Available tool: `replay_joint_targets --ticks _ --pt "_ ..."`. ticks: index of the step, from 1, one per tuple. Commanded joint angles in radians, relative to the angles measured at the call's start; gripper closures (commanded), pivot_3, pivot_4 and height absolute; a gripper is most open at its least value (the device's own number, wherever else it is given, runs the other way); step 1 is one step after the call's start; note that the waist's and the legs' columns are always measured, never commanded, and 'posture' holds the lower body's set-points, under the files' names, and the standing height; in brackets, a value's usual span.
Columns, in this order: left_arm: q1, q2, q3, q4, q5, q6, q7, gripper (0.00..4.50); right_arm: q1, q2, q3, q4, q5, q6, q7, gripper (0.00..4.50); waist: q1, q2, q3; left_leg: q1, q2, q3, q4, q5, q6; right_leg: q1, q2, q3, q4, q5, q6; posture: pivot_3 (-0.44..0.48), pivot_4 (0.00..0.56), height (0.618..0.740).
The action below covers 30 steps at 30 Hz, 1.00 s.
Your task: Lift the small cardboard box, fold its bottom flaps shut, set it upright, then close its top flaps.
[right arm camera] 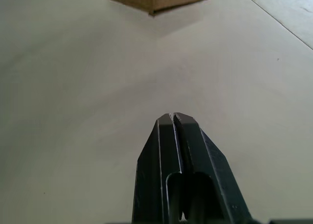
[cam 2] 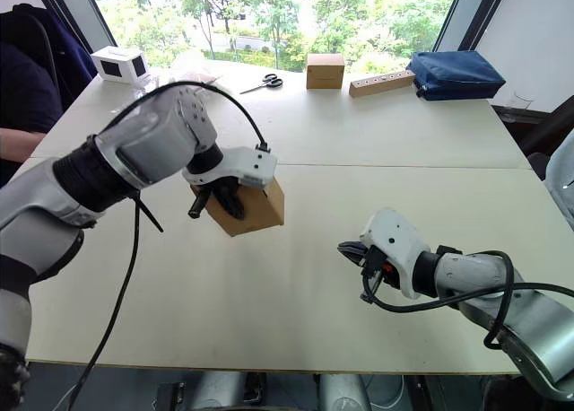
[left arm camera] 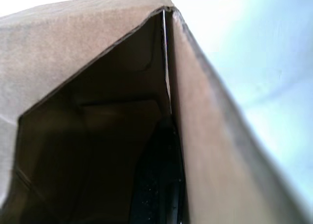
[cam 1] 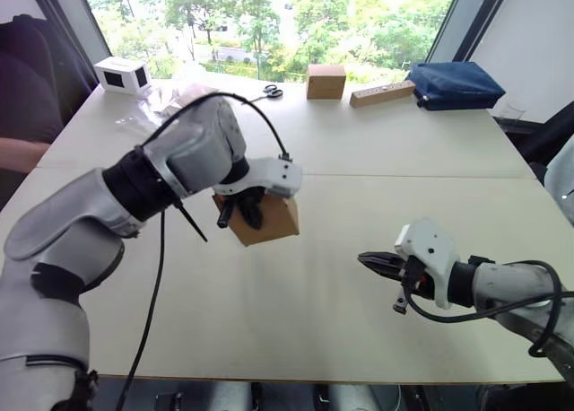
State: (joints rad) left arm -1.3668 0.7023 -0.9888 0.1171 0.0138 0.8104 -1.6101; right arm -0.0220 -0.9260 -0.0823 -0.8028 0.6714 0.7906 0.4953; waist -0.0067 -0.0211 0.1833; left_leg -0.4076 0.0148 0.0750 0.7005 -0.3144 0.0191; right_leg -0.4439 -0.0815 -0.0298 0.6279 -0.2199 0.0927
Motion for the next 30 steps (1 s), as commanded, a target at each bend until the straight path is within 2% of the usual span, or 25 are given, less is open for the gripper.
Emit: replay_joint_targets --ticks 1,8,11,17,24,26,30 --pt "0.001 -0.018 0.012 0.001 0.063 -0.119 0.004 4.50 -0.023 0.042 0.009 -0.025 -0.033 -0.015 -0.040 4.49 0.003 0.000 0.000 0.000 0.000 0.000 0.000 0.000 0.000 0.000 0.000 0.000 0.000 0.000 0.000 0.000 0.150 0.740" --pt "0.005 0.001 -0.029 -0.058 0.031 -0.078 -0.004 4.50 -0.035 0.081 0.024 -0.023 -0.064 0.011 -0.063 4.49 0.019 0.000 0.000 0.000 0.000 0.000 0.000 0.000 0.000 0.000 -0.001 0.000 0.000 0.000 0.000 0.000 0.150 0.740" --pt "-0.010 -0.024 -0.028 -0.059 0.023 -0.022 -0.004 3.78 -0.051 0.091 0.037 -0.003 -0.084 0.009 -0.053 4.50 0.020 0.000 0.000 0.000 -0.001 0.000 0.001 0.000 0.000 0.000 -0.001 0.000 0.001 0.000 0.000 0.000 0.150 0.740" --pt "-0.072 -0.037 -0.028 -0.084 -0.064 0.099 -0.004 1.41 -0.073 0.093 0.041 0.031 -0.106 0.001 -0.024 4.50 0.019 0.000 0.000 0.000 -0.001 0.000 0.001 0.000 0.000 0.000 0.000 0.000 0.001 0.000 0.000 0.000 0.150 0.740" --pt "-0.174 -0.083 0.018 -0.004 -0.151 0.203 -0.004 1.41 -0.083 0.087 0.031 0.060 -0.114 -0.010 0.033 4.50 0.020 0.000 0.000 0.000 -0.001 0.000 0.001 0.000 0.000 0.000 0.000 0.000 0.001 0.000 0.000 0.000 0.150 0.740" --pt "-0.189 -0.056 0.038 0.012 -0.184 0.176 -0.004 1.41 -0.109 0.085 0.031 0.078 -0.110 -0.010 0.053 4.50 0.017 0.000 0.000 0.000 -0.001 0.000 0.001 0.000 0.000 0.000 0.000 0.000 0.001 0.000 0.000 0.000 0.150 0.740" --pt "-0.209 -0.050 0.151 0.098 -0.279 0.172 -0.004 1.41 -0.151 0.135 -0.015 0.123 -0.063 -0.022 0.071 4.50 0.014 0.001 0.000 0.001 0.000 0.000 0.001 0.000 0.000 0.000 0.000 0.000 0.002 0.000 0.000 0.000 0.150 0.740"
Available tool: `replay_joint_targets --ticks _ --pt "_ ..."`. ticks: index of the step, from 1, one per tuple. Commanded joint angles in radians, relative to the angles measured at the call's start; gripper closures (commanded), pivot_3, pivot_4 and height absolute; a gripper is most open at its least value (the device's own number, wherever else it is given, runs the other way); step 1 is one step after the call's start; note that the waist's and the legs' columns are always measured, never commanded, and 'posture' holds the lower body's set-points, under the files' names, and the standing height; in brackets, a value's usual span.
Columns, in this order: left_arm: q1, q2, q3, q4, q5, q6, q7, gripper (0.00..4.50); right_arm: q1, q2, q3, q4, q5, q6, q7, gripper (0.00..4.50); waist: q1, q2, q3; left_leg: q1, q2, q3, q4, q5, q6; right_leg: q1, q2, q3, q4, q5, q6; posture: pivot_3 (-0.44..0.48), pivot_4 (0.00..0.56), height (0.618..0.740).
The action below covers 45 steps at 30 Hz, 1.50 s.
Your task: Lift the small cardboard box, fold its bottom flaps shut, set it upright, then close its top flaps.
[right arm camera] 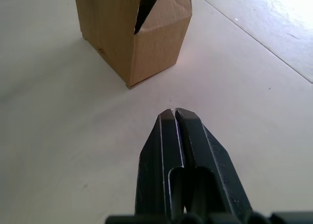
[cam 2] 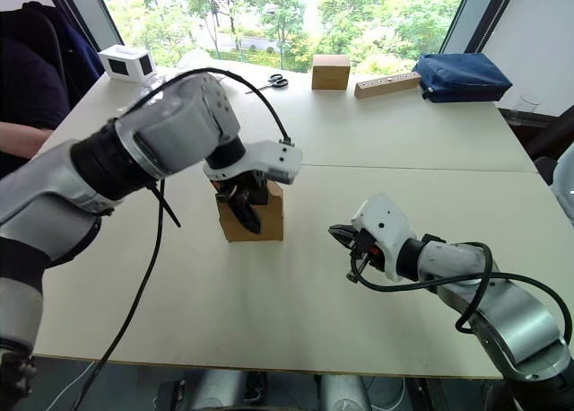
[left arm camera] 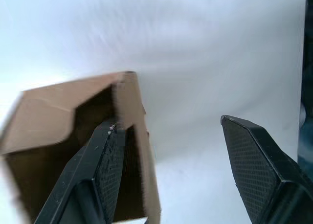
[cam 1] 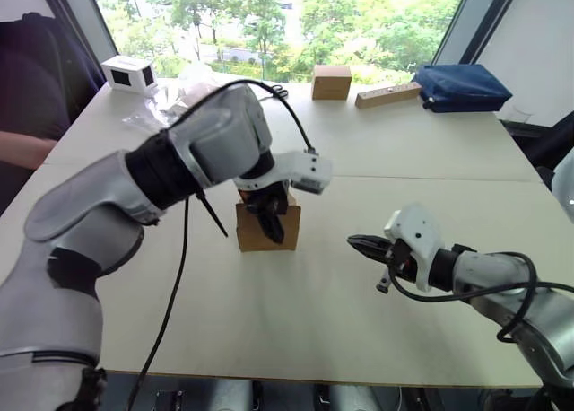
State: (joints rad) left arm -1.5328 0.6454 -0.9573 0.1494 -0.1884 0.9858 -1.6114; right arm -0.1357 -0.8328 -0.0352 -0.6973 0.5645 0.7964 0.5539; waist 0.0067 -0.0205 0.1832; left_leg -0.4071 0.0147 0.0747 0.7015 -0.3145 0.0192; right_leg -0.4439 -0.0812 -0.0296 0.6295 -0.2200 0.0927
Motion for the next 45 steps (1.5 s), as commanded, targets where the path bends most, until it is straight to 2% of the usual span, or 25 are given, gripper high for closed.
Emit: replay_joint_targets --ticks 1,4,5,7,10,12,15,19,21,22,24,30,36,40,45 --pt "-0.045 0.003 0.148 0.086 -0.094 0.000 -0.003 1.41 -0.044 0.056 -0.076 0.026 0.057 -0.029 0.013 4.50 0.002 0.000 0.000 0.000 0.000 0.000 0.000 0.000 0.000 0.000 0.000 0.000 0.000 0.000 0.000 0.000 0.150 0.740" --pt "-0.019 -0.032 0.373 0.202 -0.158 -0.005 0.048 1.41 -0.093 0.111 -0.113 0.067 0.106 -0.038 0.019 4.50 0.004 0.000 0.000 0.000 0.000 0.000 0.000 0.000 0.000 0.000 0.000 0.000 0.000 0.000 0.000 0.000 0.150 0.740" --pt "0.016 -0.045 0.492 0.231 -0.188 -0.037 0.125 1.41 -0.115 0.122 -0.115 0.088 0.112 -0.042 0.024 4.50 0.004 0.000 0.000 0.000 0.000 0.000 0.000 0.000 0.000 0.000 0.000 0.000 0.000 0.000 0.000 0.000 0.150 0.740" --pt "0.086 -0.047 0.656 0.247 -0.216 -0.080 0.240 1.41 -0.151 0.136 -0.111 0.127 0.118 -0.042 0.038 4.50 0.002 0.001 0.000 0.000 0.000 0.000 0.000 0.000 0.000 0.000 -0.001 0.000 0.000 0.000 0.000 0.000 0.150 0.740" --pt "0.199 -0.007 0.799 0.213 -0.220 -0.113 0.342 1.41 -0.199 0.122 -0.087 0.179 0.107 -0.043 0.076 4.50 -0.005 0.001 -0.001 0.001 0.001 0.000 0.000 0.000 0.000 0.000 -0.001 0.000 0.001 0.000 0.000 0.000 0.150 0.740" --pt "0.271 0.024 0.851 0.165 -0.217 -0.115 0.391 1.41 -0.225 0.109 -0.074 0.206 0.097 -0.051 0.107 4.50 -0.010 0.001 -0.001 0.001 0.001 0.000 0.000 0.000 0.000 0.000 -0.001 0.000 0.001 0.000 0.000 0.000 0.150 0.740" --pt "0.363 0.053 0.903 0.110 -0.204 -0.108 0.481 2.05 -0.263 0.106 -0.058 0.247 0.090 -0.061 0.141 4.50 -0.014 0.001 0.000 0.000 0.001 0.000 0.000 0.001 -0.001 0.000 -0.001 -0.001 0.002 0.000 0.000 0.000 0.150 0.740" --pt "0.522 0.089 0.999 0.020 -0.221 -0.089 0.580 3.56 -0.286 0.127 -0.034 0.312 0.074 -0.075 0.167 4.50 -0.016 0.001 -0.001 0.000 0.000 0.000 0.000 0.001 -0.002 0.001 -0.004 -0.001 0.001 0.001 0.000 0.000 0.150 0.740" --pt "0.678 0.108 1.035 -0.079 -0.219 -0.088 0.623 4.10 -0.270 0.142 0.007 0.358 0.029 -0.105 0.174 4.50 -0.017 0.001 -0.001 0.001 0.000 0.001 0.000 0.002 -0.004 0.001 -0.004 -0.001 0.001 0.001 0.000 0.000 0.150 0.740" --pt "0.767 0.112 1.045 -0.138 -0.219 -0.086 0.644 4.37 -0.262 0.151 0.043 0.386 -0.015 -0.137 0.172 4.50 -0.022 0.002 -0.002 0.001 0.000 0.001 0.000 0.003 -0.005 0.002 -0.005 -0.001 0.001 0.001 0.000 0.000 0.150 0.740" --pt "0.892 0.119 1.044 -0.222 -0.215 -0.092 0.671 4.37 -0.253 0.163 0.101 0.432 -0.093 -0.193 0.170 4.50 -0.020 0.001 -0.001 0.003 0.000 0.002 -0.001 0.003 -0.005 0.002 -0.005 0.000 0.001 0.001 0.000 0.000 0.150 0.740" --pt "1.103 0.089 0.984 -0.286 -0.163 -0.136 0.771 4.37 -0.268 0.252 0.207 0.522 -0.208 -0.283 0.168 4.50 -0.009 0.001 -0.001 0.002 0.000 0.001 0.000 0.003 -0.006 0.002 -0.005 -0.001 0.002 0.001 0.000 0.000 0.150 0.740" --pt "1.153 0.000 0.954 -0.286 -0.159 -0.177 0.829 4.37 -0.272 0.317 0.267 0.569 -0.260 -0.307 0.185 4.50 -0.002 0.001 -0.002 0.002 -0.001 0.001 0.000 0.004 -0.007 0.002 -0.005 -0.001 0.002 0.001 0.000 0.000 0.150 0.740" --pt "1.166 -0.013 0.900 -0.307 -0.151 -0.207 0.814 4.37 -0.273 0.361 0.281 0.594 -0.280 -0.320 0.184 4.50 -0.003 0.001 -0.002 0.003 -0.001 0.002 0.000 0.004 -0.007 0.002 -0.005 -0.001 0.002 0.001 0.000 0.000 0.150 0.740" --pt "1.154 -0.035 0.888 -0.325 -0.174 -0.198 0.806 4.37 -0.264 0.376 0.302 0.563 -0.284 -0.311 0.215 4.50 -0.002 0.001 -0.002 0.003 -0.001 0.001 0.000 0.004 -0.007 0.003 -0.005 -0.001 0.002 0.001 0.000 0.000 0.150 0.740"
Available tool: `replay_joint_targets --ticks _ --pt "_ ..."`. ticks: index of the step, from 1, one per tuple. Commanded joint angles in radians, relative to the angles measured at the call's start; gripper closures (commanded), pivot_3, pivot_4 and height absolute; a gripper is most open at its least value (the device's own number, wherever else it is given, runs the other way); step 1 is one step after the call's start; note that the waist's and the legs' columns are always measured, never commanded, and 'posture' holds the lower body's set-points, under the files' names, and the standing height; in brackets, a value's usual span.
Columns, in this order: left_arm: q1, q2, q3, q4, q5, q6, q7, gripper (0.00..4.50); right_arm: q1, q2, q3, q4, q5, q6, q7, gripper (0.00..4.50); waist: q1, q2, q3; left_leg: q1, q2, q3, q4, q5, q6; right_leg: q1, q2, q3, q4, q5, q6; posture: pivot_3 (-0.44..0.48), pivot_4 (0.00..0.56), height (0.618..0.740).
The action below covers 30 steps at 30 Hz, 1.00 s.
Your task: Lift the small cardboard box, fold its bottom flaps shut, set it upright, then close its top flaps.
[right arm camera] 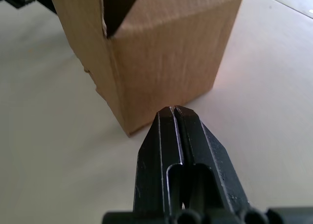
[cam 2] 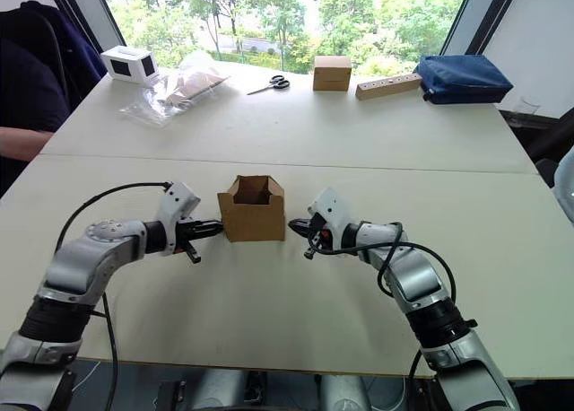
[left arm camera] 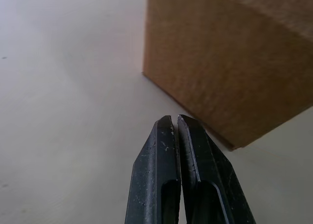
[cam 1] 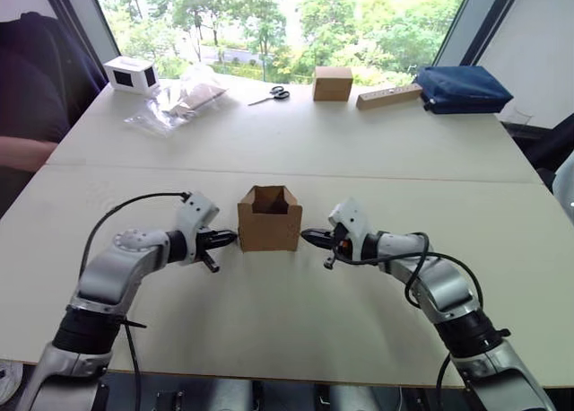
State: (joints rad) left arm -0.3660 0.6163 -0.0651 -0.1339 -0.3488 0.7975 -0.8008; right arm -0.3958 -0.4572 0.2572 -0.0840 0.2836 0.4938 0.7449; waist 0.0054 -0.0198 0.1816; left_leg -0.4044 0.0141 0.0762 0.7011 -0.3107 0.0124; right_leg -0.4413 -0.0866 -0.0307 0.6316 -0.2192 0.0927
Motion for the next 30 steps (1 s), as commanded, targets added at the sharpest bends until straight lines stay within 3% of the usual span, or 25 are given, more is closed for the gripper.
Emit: replay_joint_targets --ticks 1,17,25,30 --pt "-0.014 -0.009 -0.006 -0.041 -0.012 -0.008 0.000 4.37 -0.001 -0.002 0.012 -0.055 -0.007 -0.009 0.030 4.50 0.000 0.000 0.000 0.000 0.000 0.000 0.000 0.000 0.000 0.000 0.000 0.000 0.000 0.000 0.000 0.000 0.150 0.740" --pt "0.065 0.007 -0.047 -0.181 -0.082 0.056 -0.077 4.37 0.134 -0.111 -0.057 -0.252 0.016 0.086 0.065 4.50 0.003 0.000 0.000 0.001 0.000 0.000 0.000 -0.002 0.004 0.001 0.000 0.000 0.000 0.000 0.000 0.000 0.150 0.740" --pt "0.055 0.061 0.064 -0.082 -0.055 -0.075 -0.068 4.37 0.149 -0.164 -0.154 -0.303 0.072 0.123 0.077 4.50 0.004 0.000 0.000 0.002 0.000 0.000 -0.001 -0.003 0.004 0.001 0.000 0.000 -0.001 0.000 0.000 0.000 0.150 0.740" --pt "-0.057 0.105 0.154 -0.013 -0.155 -0.028 -0.138 4.37 0.153 -0.237 -0.265 -0.372 0.189 0.205 0.139 4.50 0.010 0.000 0.000 0.002 0.000 -0.001 -0.001 -0.003 0.005 0.002 0.000 -0.001 -0.001 0.000 0.000 0.000 0.150 0.740"
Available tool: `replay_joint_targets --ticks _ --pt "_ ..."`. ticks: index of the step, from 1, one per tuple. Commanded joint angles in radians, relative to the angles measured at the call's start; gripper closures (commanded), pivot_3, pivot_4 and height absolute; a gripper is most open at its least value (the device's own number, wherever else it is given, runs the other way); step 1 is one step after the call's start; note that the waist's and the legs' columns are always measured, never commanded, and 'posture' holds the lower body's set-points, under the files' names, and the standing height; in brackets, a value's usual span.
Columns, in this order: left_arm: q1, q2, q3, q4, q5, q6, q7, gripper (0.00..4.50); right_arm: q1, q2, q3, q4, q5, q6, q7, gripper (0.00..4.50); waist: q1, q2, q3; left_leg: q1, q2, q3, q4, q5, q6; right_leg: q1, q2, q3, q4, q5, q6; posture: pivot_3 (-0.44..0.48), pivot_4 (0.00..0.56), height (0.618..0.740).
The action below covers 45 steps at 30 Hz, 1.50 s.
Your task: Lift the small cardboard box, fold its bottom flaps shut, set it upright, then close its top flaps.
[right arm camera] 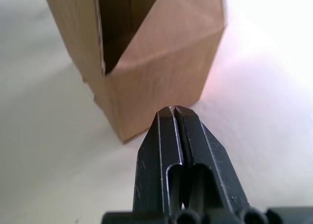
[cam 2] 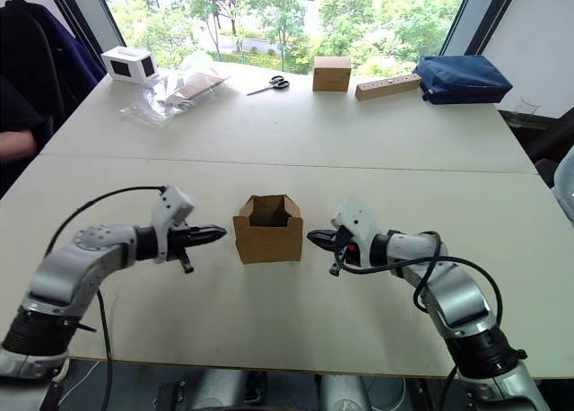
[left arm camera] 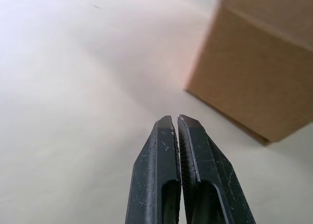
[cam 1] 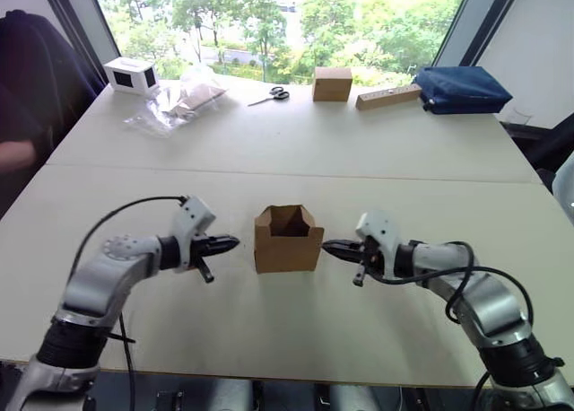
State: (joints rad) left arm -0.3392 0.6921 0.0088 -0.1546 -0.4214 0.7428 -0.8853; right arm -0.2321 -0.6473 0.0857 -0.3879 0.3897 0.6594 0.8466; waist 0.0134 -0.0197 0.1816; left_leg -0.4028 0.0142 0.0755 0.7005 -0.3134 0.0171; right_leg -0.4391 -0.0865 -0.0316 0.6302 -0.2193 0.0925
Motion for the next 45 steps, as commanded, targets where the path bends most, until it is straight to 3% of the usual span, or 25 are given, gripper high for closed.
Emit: replay_joint_targets --ticks 1,4,12,28,45 --pt "-0.111 0.036 0.094 0.002 -0.124 0.062 -0.075 4.37 -0.027 -0.061 -0.117 -0.064 0.097 0.042 0.044 4.50 0.002 0.000 0.000 -0.001 0.000 -0.001 0.000 0.000 0.000 0.000 0.000 -0.001 0.000 0.000 0.000 0.000 0.150 0.740" --pt "-0.157 0.040 0.080 -0.046 -0.193 0.114 -0.118 4.37 -0.116 -0.070 -0.138 -0.009 0.117 0.030 0.058 4.50 -0.003 0.000 0.000 0.000 -0.001 0.000 0.000 0.000 0.001 0.001 -0.001 -0.001 -0.001 0.000 0.000 0.000 0.150 0.740" --pt "-0.177 0.014 -0.009 -0.085 -0.208 0.124 -0.127 4.37 -0.261 -0.024 -0.030 0.070 0.113 0.006 0.117 4.50 -0.009 0.000 0.000 0.003 0.000 0.000 -0.001 0.000 0.000 0.002 0.003 0.000 0.000 0.000 0.000 0.000 0.150 0.740" --pt "-0.183 -0.014 -0.168 0.000 -0.049 -0.046 -0.138 4.37 -0.318 0.049 0.137 0.229 -0.003 -0.097 0.168 4.50 -0.004 0.000 0.000 0.004 -0.001 0.001 -0.001 0.000 0.000 0.003 0.002 0.000 0.000 0.000 0.000 0.000 0.150 0.740" --pt "-0.158 -0.034 -0.185 0.003 -0.007 -0.083 -0.132 4.37 -0.330 0.058 0.158 0.274 -0.057 -0.130 0.191 4.50 -0.003 0.000 0.000 0.010 0.001 0.000 -0.001 0.000 0.000 0.009 0.002 0.000 -0.001 0.000 0.000 0.000 0.150 0.740"
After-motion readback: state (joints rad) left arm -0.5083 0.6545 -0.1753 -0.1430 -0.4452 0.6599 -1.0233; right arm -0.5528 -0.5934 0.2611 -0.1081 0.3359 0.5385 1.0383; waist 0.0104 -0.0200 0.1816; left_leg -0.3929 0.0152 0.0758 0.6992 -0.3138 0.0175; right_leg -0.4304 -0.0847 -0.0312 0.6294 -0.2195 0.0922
